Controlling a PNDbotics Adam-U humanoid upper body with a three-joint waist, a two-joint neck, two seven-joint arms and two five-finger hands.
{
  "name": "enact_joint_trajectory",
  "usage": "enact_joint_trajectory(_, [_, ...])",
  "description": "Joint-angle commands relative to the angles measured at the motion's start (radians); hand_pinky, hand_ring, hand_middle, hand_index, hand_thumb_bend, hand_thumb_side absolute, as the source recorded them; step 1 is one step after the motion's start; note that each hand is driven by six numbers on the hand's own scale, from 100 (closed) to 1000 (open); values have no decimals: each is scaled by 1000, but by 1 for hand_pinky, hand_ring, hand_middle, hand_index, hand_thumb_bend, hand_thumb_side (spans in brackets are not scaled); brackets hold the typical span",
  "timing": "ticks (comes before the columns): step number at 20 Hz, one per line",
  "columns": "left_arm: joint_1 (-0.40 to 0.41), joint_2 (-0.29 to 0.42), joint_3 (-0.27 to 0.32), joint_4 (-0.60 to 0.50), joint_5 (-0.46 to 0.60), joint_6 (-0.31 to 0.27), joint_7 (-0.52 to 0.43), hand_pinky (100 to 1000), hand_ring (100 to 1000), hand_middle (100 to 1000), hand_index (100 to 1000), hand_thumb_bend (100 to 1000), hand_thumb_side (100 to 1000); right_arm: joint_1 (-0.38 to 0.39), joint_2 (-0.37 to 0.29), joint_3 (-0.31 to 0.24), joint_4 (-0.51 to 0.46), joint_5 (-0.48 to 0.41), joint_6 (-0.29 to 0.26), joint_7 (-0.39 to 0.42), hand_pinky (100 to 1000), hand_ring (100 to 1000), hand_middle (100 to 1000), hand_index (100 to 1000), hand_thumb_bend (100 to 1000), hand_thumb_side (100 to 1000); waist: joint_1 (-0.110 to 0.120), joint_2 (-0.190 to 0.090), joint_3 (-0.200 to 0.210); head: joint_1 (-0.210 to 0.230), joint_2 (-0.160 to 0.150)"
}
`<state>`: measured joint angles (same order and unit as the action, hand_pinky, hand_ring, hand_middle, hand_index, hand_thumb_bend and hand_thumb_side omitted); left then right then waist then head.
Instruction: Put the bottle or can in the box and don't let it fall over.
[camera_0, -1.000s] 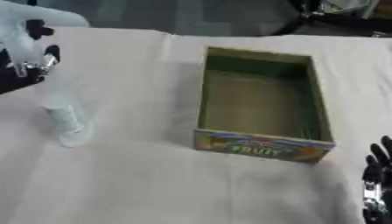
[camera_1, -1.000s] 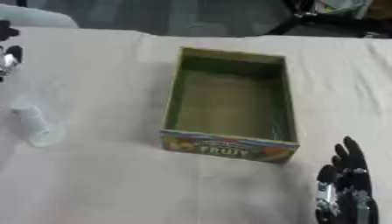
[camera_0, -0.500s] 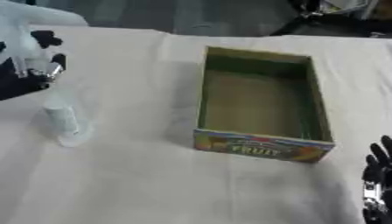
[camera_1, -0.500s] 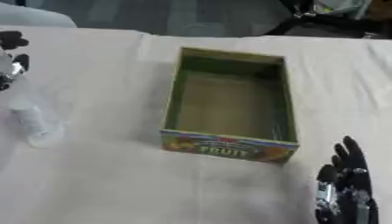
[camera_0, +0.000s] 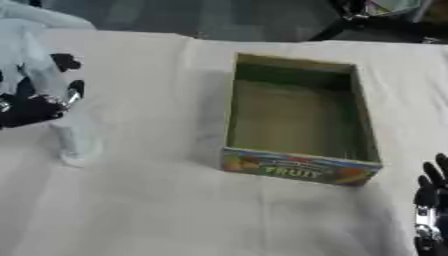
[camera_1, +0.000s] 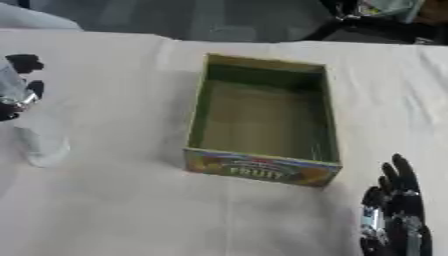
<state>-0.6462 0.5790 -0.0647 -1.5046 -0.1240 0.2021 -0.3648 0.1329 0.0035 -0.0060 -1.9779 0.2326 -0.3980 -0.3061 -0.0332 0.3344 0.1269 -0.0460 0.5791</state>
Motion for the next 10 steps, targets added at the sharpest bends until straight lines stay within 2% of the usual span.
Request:
enact_joint_trajectory(1, [2,10,-2,5,-10,-2,-16,1000,1000,983,866,100,359,-2,-7,-5,-22,-2,0,0,1000,1000,1000,1000,100,665,1,-12,-2,-1,-6])
enact_joint_trajectory(5, [11,6,-1,14,-23,-3,-19,1000,1000,960,856,100,341,-3,-8,-6,-22,-5,0,2,1000,1000,1000,1000,100,665,1,-11,-3,-2,-7])
enact_joint_trajectory(10, [23,-1,1,43,-33,5,-4,1000,1000,960,851,100,367,-3,-8,-7,-22,-9,-2,4,1000,1000,1000,1000,100,666,0,-11,-4,-2,-12])
